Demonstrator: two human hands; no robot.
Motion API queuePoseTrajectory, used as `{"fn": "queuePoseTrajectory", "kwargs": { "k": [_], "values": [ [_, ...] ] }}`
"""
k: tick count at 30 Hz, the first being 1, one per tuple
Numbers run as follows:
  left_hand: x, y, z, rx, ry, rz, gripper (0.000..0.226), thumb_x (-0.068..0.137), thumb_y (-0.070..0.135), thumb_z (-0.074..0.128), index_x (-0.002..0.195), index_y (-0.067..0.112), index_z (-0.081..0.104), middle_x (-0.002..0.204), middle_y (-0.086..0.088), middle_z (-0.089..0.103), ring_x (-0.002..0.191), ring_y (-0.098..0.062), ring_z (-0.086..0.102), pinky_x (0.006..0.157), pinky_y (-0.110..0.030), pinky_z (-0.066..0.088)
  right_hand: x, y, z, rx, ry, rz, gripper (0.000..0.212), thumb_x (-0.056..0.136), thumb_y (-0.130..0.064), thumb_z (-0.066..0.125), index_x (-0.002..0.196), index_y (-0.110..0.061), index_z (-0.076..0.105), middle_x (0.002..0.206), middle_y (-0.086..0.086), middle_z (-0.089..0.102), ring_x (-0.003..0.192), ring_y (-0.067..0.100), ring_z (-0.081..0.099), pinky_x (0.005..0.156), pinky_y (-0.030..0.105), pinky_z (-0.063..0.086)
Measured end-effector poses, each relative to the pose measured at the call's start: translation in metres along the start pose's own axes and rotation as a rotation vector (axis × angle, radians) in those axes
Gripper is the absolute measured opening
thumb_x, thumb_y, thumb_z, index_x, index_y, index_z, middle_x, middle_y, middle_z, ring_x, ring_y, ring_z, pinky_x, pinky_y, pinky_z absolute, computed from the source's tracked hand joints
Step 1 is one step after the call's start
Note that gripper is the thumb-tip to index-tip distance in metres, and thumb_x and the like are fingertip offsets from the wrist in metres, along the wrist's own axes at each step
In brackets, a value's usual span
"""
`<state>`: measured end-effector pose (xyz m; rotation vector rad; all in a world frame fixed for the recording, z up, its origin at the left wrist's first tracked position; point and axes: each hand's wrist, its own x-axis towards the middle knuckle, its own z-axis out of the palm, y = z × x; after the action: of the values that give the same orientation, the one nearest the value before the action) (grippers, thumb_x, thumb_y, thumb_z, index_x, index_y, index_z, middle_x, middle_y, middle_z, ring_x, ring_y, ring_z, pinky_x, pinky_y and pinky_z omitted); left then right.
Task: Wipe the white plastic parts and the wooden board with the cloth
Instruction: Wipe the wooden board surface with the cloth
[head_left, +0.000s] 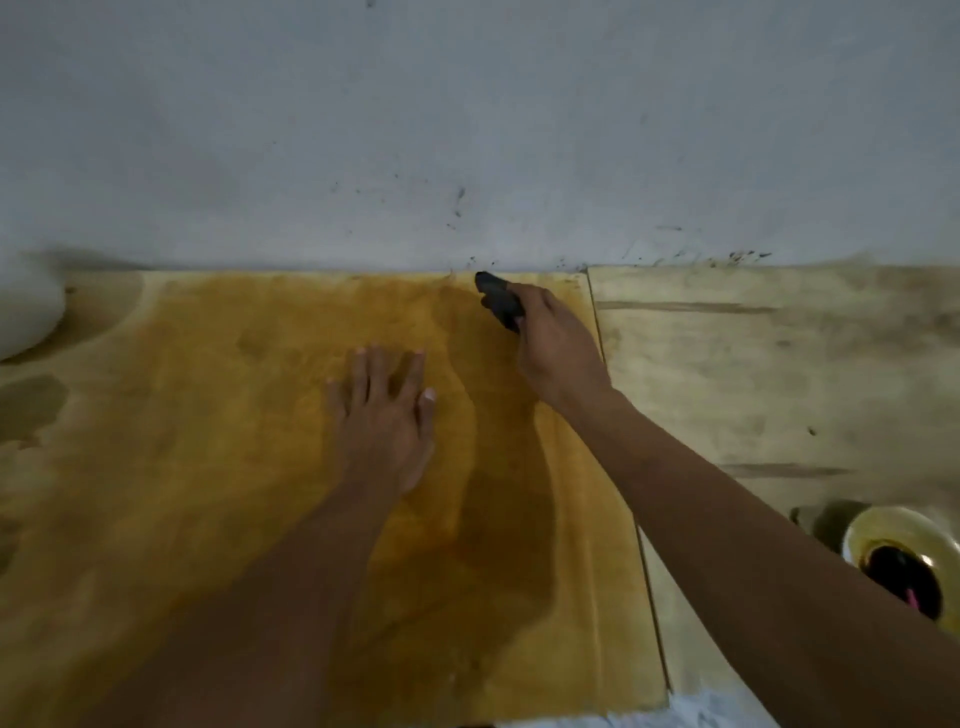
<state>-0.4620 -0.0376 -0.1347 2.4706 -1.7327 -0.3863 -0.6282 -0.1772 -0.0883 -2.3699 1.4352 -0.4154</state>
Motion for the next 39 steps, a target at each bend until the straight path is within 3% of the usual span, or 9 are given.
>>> {"fn": "queuePoseTrajectory", "kwargs": {
  "k": [6,9,13,16,23,31,39],
  "values": [
    [0.019,-0.002,0.016,0.053,-0.025,-0.05,0.058,0.106,0.055,0.002,0.161,0.04,-0.004,0.171,-0.008,-0.013,0.157,-0.029,-0.017,0.123,-0.061,-0.007,0.067,0.016,0.04,-0.126,-0.075,-0.107,0.043,0.1,-0.029,0.05,0.139,-0.012,0.048,0.141,0.013,0.05,0.129,0.033,0.046,0.111,0.048,0.034],
    [0.018,-0.003,0.018,0.053,-0.007,-0.041,0.06,0.104,0.058,0.002,0.161,0.041,-0.004,0.171,-0.008,-0.012,0.157,-0.028,-0.017,0.123,-0.061,-0.009,0.07,0.026,0.052,-0.203,-0.089,-0.119,0.05,0.1,-0.041,0.039,0.143,-0.016,0.044,0.146,0.013,0.043,0.136,0.033,0.039,0.117,0.051,0.025],
    [0.016,-0.001,0.017,0.046,0.003,-0.041,0.06,0.105,0.057,0.003,0.161,0.04,-0.003,0.171,-0.009,-0.01,0.157,-0.029,-0.014,0.124,-0.061,-0.007,0.061,0.029,0.058,-0.21,-0.161,-0.105,0.052,0.106,-0.042,0.024,0.154,-0.021,0.027,0.163,0.009,0.023,0.152,0.025,0.013,0.123,0.049,0.007],
    [0.017,0.001,0.014,0.054,-0.009,-0.044,0.059,0.106,0.055,0.004,0.162,0.039,-0.004,0.171,-0.01,-0.011,0.157,-0.03,-0.015,0.124,-0.061,-0.007,0.053,0.027,0.056,-0.193,-0.201,-0.117,0.052,0.107,-0.04,0.023,0.155,-0.02,0.023,0.164,0.007,0.017,0.153,0.022,0.008,0.124,0.046,0.003],
    [-0.012,0.002,0.021,0.04,-0.012,-0.017,0.057,0.108,0.052,0.007,0.162,0.037,-0.004,0.171,-0.009,-0.011,0.157,-0.029,-0.014,0.125,-0.058,-0.006,-0.028,0.01,0.051,-0.196,-0.258,-0.154,0.054,0.107,-0.042,0.02,0.156,-0.018,0.02,0.165,0.007,0.014,0.153,0.021,0.006,0.124,0.046,0.003],
    [-0.111,-0.016,0.024,0.018,-0.04,-0.028,0.059,0.106,0.048,0.007,0.163,0.034,0.003,0.172,-0.009,-0.005,0.158,-0.029,-0.008,0.126,-0.051,-0.005,-0.166,-0.021,0.048,-0.198,-0.279,-0.166,0.061,0.104,-0.043,0.016,0.155,-0.009,0.023,0.163,0.01,0.02,0.152,0.021,0.013,0.124,0.044,0.005],
    [-0.198,-0.031,0.03,0.027,-0.096,-0.005,0.062,0.104,0.052,0.003,0.163,0.033,0.0,0.171,-0.012,-0.008,0.158,-0.031,-0.01,0.126,-0.052,-0.005,-0.296,-0.056,0.051,-0.08,-0.245,-0.179,0.051,0.105,-0.03,0.03,0.152,-0.011,0.034,0.163,0.009,0.019,0.151,0.018,0.007,0.122,0.043,-0.001]
  ]
}}
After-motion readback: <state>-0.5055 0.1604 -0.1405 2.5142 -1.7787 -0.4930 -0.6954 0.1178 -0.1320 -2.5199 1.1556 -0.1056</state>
